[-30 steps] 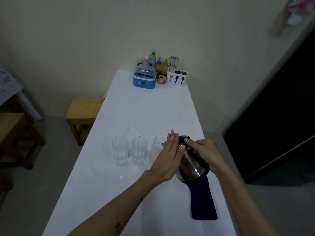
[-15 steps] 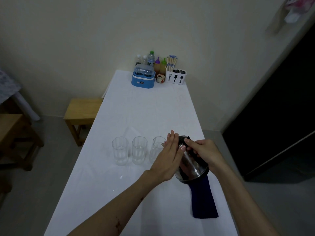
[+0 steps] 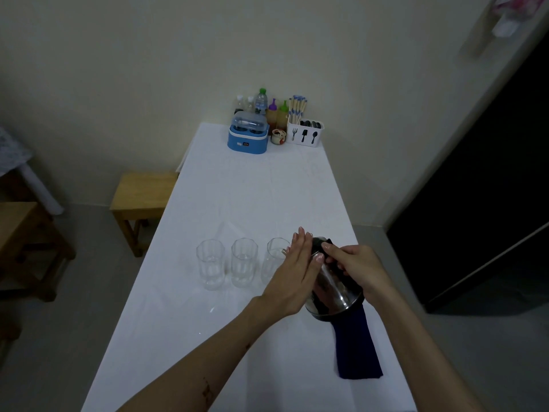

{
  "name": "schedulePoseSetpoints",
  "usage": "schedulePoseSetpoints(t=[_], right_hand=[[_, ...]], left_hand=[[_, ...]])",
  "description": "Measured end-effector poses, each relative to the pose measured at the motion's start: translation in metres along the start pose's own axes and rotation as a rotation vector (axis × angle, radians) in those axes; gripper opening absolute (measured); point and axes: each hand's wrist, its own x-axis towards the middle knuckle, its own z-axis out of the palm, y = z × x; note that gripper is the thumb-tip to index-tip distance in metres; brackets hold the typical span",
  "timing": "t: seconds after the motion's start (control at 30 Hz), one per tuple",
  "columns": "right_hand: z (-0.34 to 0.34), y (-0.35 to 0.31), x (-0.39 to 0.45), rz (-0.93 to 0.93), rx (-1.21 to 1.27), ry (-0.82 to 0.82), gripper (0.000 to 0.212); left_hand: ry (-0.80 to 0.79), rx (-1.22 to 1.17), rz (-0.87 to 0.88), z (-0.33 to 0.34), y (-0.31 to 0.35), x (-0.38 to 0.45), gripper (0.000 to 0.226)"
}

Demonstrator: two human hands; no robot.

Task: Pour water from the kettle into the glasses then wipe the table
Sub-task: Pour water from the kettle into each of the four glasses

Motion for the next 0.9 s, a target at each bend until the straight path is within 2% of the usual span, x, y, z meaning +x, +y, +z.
schedulePoseSetpoints(t=[0.17,0.4,0.67,0.9], right_hand=[[0.002,0.003,-0.006,0.027,0.036,0.028,0.039],[0.006,0.018,-0.019,0.138,0.252,0.127,0.051],[-0.005,0.032,-0.027,0.187,0.519,0.095,0.029],[-0.031,0.038,-0.019,0.145,0.525,0.121,0.028]], left_hand=[[-0.019,0.001,0.019,-0.003,0.001,-0.001,0.061],[-0.071,0.026,0.076,-0.001,0.004,-0.004,0.061],[-0.069,0.174,0.202,0.009,0.011,0.003,0.060],[-0.064,0.207,0.254,0.020,0.030,0.017,0.059]])
